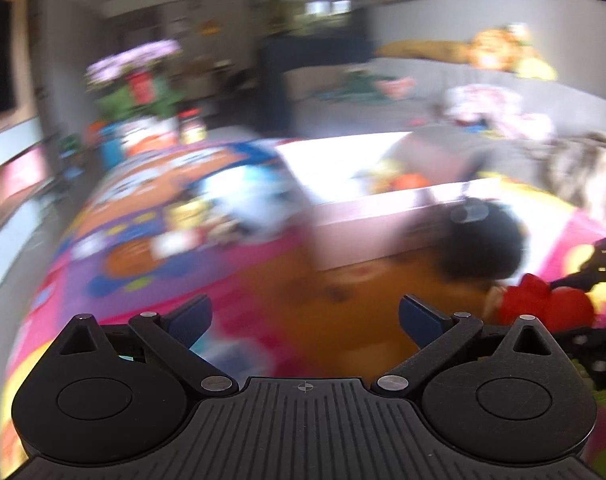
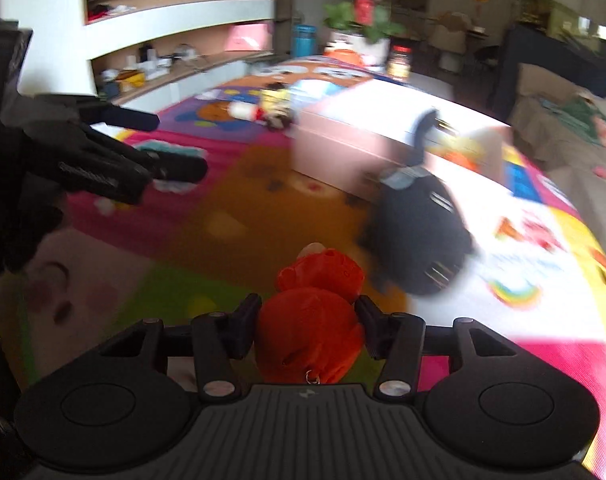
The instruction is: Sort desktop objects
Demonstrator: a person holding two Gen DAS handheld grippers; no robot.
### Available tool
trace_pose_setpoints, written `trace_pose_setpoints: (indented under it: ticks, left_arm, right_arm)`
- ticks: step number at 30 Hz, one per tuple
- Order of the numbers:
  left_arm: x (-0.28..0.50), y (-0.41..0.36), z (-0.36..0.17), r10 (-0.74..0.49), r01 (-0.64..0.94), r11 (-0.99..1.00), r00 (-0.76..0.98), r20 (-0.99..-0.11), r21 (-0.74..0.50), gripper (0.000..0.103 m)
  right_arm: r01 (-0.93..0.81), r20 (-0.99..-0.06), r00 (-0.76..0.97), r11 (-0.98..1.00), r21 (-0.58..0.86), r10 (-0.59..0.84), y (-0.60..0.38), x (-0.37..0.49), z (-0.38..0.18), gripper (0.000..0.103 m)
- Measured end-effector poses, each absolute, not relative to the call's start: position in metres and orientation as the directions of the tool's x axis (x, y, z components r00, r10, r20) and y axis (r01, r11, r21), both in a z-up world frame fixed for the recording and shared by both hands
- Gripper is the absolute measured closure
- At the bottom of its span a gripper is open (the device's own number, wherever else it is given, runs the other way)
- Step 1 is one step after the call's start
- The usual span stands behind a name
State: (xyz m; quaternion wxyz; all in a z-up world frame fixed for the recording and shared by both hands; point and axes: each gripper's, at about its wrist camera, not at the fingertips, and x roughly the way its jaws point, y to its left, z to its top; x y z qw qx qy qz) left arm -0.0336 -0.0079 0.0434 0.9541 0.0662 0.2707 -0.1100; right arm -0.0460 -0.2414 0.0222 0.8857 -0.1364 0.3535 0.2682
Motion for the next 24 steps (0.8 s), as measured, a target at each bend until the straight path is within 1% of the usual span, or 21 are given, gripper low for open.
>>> trace_pose_setpoints:
  ticks: [2, 4, 6, 9, 12, 14, 15, 16, 17, 20, 24]
  left_arm:
    - [-0.030, -0.038, 0.046, -0.249, 0.336, 0.939, 0.819, -0.516, 0.080, 0.001]
    - [-0.022, -0.071, 0.044, -0.295, 0.401, 0.909, 0.810, -0.507, 0.111, 0.001]
    - [-0.009, -0.101, 0.040, -0.311, 0.432, 0.892, 0.798, -0.516, 0.131, 0.001]
    - [0.014, -0.133, 0.031, -0.328, 0.456, 0.884, 0.761, -0.559, 0.103, 0.000]
    - [0.033, -0.153, 0.021, -0.312, 0.447, 0.890, 0.736, -0.601, 0.086, 0.001]
    - [0.042, -0.155, 0.016, -0.288, 0.427, 0.900, 0.737, -0.611, 0.090, 0.003]
    - [0.042, -0.155, 0.015, -0.298, 0.433, 0.898, 0.732, -0.613, 0.081, 0.013]
    - [0.041, -0.154, 0.017, -0.316, 0.446, 0.892, 0.722, -0.616, 0.066, 0.018]
    - [0.039, -0.154, 0.018, -0.315, 0.448, 0.892, 0.721, -0.617, 0.068, 0.019]
    - [0.026, -0.149, 0.023, -0.290, 0.449, 0.885, 0.740, -0.607, 0.125, 0.019]
    - [-0.002, -0.127, 0.026, -0.299, 0.469, 0.873, 0.733, -0.611, 0.134, 0.020]
  right_arm:
    - [-0.500, -0.696, 0.643, 0.864, -0.064, 0.320, -0.265, -0.052, 0.019, 0.052]
    - [-0.440, -0.693, 0.661, 0.897, -0.046, 0.289, -0.285, -0.054, 0.015, 0.052]
    - [-0.401, -0.687, 0.675, 0.916, -0.036, 0.269, -0.297, -0.056, 0.010, 0.052]
    - [-0.388, -0.673, 0.689, 0.921, -0.030, 0.268, -0.301, -0.056, 0.007, 0.052]
    - [-0.396, -0.662, 0.698, 0.917, -0.039, 0.273, -0.301, -0.055, 0.003, 0.051]
    - [-0.398, -0.657, 0.701, 0.917, -0.037, 0.278, -0.301, -0.054, 0.002, 0.051]
    - [-0.398, -0.654, 0.703, 0.917, -0.037, 0.279, -0.300, -0.054, 0.002, 0.052]
    - [-0.396, -0.654, 0.704, 0.917, -0.037, 0.277, -0.300, -0.053, 0.002, 0.052]
    - [-0.395, -0.656, 0.702, 0.918, -0.036, 0.277, -0.301, -0.051, 0.001, 0.051]
    - [-0.396, -0.664, 0.698, 0.917, -0.045, 0.268, -0.298, -0.050, 0.001, 0.051]
    - [-0.396, -0.680, 0.683, 0.917, -0.037, 0.267, -0.296, -0.052, 0.006, 0.051]
